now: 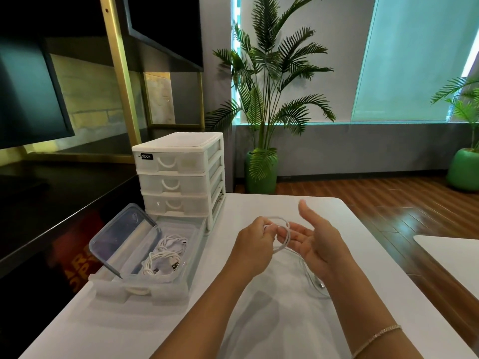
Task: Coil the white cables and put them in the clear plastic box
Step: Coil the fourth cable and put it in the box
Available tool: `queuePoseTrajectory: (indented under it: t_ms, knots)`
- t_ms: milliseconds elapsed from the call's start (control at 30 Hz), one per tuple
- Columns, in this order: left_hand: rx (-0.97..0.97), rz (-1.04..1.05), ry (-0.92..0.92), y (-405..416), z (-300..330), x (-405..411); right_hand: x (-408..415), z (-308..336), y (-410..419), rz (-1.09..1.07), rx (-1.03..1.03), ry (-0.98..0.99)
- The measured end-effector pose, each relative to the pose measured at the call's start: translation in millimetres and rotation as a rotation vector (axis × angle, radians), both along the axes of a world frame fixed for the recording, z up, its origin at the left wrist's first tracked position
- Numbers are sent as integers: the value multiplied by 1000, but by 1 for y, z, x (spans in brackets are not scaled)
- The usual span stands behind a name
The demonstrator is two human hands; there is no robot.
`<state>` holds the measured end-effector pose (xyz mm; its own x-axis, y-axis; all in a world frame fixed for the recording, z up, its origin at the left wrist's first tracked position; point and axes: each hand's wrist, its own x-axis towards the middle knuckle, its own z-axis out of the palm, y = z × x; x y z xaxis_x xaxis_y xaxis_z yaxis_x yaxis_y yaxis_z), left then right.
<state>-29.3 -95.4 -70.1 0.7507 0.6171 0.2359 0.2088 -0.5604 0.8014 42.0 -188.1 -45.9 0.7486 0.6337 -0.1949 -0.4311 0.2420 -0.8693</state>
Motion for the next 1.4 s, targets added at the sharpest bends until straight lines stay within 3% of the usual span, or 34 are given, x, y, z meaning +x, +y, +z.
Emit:
queuePoseTrajectory:
  t_ms: [200,367,567,767,933,1067,1267,1400]
  knots:
    - [-264,4,-75,3,-2,2,-8,-5,5,-24,-219,-524]
    - [-292,78,-97,1,-4,4,-12,-17,14,-151,-436,-966]
    - [-362,118,-160,6,6,0,-10,-19,14,-220,-586,-1214]
    - [-323,-3,-212,10,1,-1,-11,-16,14,-165,-660,-1187]
    - [-60,-75,-108,11,0,-5,-10,-11,9,-13,-530,-853]
    - [41,-112,-36,12,0,-7,-5,-11,5,-74,-470,-763]
    - [-74,-241,36,9,1,-7,6,-12,-1,-210,-344,-670]
    - [-87,-276,-20,6,1,-7,4,-15,3,-258,-288,-647]
